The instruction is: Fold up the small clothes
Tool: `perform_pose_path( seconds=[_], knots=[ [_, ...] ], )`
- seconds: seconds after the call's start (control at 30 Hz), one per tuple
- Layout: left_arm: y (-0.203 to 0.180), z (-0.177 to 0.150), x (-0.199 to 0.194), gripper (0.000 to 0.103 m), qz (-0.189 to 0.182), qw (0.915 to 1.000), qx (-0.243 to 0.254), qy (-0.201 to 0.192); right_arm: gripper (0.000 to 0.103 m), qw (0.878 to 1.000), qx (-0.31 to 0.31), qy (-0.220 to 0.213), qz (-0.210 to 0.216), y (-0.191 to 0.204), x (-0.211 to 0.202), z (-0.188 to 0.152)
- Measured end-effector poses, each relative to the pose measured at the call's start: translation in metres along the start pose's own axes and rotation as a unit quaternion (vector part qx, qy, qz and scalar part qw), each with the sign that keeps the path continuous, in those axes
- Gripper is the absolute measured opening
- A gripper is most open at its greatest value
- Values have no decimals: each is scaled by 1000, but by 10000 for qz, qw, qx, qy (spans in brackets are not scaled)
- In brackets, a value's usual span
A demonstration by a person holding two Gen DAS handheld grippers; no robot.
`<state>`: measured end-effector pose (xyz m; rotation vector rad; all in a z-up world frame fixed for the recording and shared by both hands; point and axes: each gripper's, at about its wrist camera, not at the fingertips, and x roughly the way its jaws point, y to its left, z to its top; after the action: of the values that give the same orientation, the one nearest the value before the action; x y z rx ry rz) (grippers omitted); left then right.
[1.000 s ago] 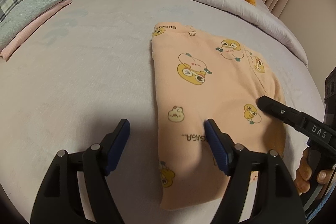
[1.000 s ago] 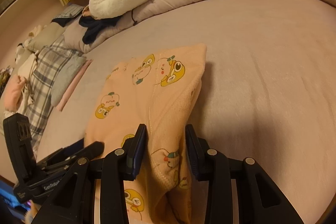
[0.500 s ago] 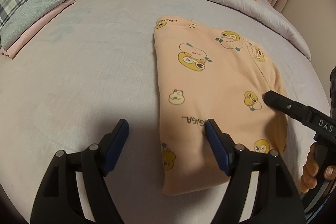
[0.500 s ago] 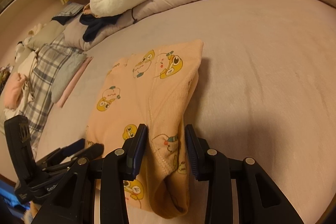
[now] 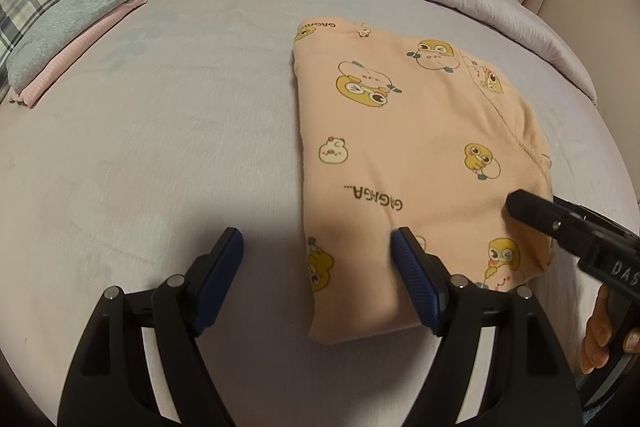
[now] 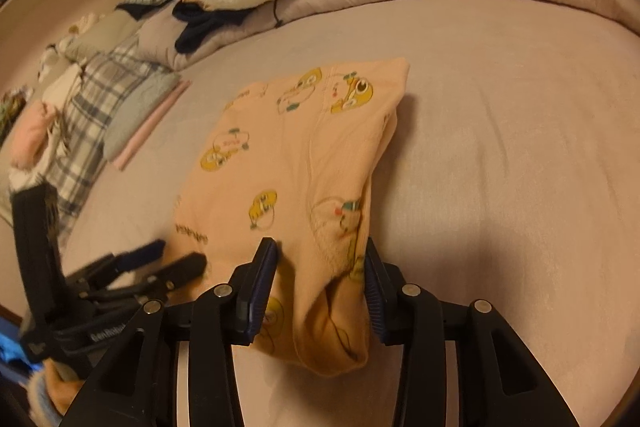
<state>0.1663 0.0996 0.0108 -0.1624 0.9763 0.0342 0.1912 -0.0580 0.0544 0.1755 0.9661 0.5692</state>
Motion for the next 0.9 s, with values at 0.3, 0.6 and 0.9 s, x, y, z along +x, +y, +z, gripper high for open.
perform_pose_path(
  seconds=[0.3,0.6,0.9],
  knots=[
    [-2,-7,-4,77,75,10000,43,12,41,9989,-37,25,-456,-6,-3,-5],
    [-4,-14,-10,77,71,9999,67,30,41,9983,28,11,-586,-8,-10,-13],
    [-6,-23,-21,77,96,10000,17,0,41,9973,28,-61,-735,-8,-19,-18]
  ],
)
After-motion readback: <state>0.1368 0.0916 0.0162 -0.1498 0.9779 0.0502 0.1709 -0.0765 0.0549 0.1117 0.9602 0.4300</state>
